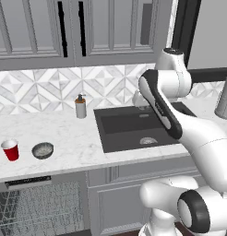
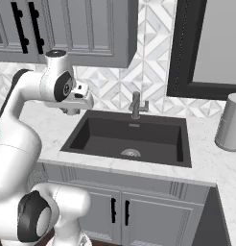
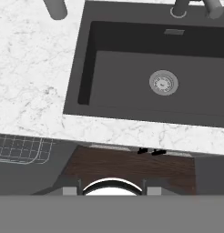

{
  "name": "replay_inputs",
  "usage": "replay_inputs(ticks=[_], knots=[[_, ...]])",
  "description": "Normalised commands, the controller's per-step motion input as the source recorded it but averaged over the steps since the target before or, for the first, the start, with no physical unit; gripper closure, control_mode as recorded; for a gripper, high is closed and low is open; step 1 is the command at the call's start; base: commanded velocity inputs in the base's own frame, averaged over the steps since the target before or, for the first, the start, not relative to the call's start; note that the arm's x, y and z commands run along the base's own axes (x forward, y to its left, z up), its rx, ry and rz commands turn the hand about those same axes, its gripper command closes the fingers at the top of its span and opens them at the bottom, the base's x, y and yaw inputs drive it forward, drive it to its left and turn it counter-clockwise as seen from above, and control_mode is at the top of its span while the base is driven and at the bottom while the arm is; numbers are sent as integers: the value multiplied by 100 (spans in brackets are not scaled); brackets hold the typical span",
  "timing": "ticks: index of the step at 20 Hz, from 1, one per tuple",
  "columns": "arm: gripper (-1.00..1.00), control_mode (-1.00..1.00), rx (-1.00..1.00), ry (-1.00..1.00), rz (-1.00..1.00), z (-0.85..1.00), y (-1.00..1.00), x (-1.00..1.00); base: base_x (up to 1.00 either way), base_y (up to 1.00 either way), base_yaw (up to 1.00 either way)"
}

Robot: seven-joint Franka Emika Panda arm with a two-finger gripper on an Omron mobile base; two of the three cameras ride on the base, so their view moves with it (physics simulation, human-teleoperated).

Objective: Pick up the cup and bowl from the counter, place them in the dishwasher, and close the dishwasher door.

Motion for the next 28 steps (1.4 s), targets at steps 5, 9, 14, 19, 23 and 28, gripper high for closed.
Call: replay_inputs(ticks=[5,9,14,19,23,28], knots=[[-100,-100,0,3,2,-9,62,0,0,0,0],[-100,-100,0,12,14,-14,95,0,0,0,0],[-100,-100,4,3,4,-7,37,-4,0,0,0],[-100,-100,13,3,0,-23,40,-1,0,0,0],[-100,-100,0,1,0,-1,53,0,0,0,0],[-100,-100,0,4,0,-10,43,0,0,0,0]])
